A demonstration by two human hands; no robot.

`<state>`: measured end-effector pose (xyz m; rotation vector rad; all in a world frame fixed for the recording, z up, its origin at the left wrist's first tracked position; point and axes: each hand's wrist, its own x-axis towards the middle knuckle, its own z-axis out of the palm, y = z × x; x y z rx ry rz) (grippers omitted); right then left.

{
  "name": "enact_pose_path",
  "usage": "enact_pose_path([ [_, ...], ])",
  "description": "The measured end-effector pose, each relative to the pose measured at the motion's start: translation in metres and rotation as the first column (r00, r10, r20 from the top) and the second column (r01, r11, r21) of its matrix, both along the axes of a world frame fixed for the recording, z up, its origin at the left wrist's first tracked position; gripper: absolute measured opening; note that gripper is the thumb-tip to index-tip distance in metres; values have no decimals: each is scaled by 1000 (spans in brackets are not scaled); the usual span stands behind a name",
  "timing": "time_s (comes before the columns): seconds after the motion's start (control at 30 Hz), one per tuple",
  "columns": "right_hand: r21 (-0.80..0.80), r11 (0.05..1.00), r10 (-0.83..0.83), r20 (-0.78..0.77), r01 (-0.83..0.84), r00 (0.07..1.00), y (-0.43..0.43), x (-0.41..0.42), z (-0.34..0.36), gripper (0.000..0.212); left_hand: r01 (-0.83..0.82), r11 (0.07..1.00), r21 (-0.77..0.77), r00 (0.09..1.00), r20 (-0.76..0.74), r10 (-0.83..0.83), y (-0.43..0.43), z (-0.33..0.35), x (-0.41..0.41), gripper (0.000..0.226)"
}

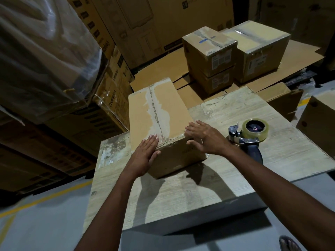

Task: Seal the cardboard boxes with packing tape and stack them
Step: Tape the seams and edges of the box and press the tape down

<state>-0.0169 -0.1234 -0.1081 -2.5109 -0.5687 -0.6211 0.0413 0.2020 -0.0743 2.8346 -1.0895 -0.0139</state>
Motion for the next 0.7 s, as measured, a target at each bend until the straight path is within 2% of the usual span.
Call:
enact_pose_path([
  [0.13,3,1000,-16,124,16,992,45,6,-6,38,-32,999,-40,996,81,35,3,-8,-4,64],
  [0.3,-2,1000,0,199,0,980,78,19,-8,38,-40,998,-43,986,162,47,3,-18,-3,61],
  [0.4,-8,1000,1,229,1,973,80,23,-12,23,-24,999,-41,982,184,32,4,-20,0,58],
  [0.43,-4,1000,2,232,-1,973,80,22,-11,25,-18,999,-40,980,197,25,4,-21,0,57],
  [0.53,-18,999,31,199,-28,979,71,19,-4,27,9,999,-46,977,212,1,6,-21,1,55],
  [0.7,-52,992,112,-69,-116,991,33,15,-4,61,69,996,-61,981,184,-57,12,-17,1,55],
])
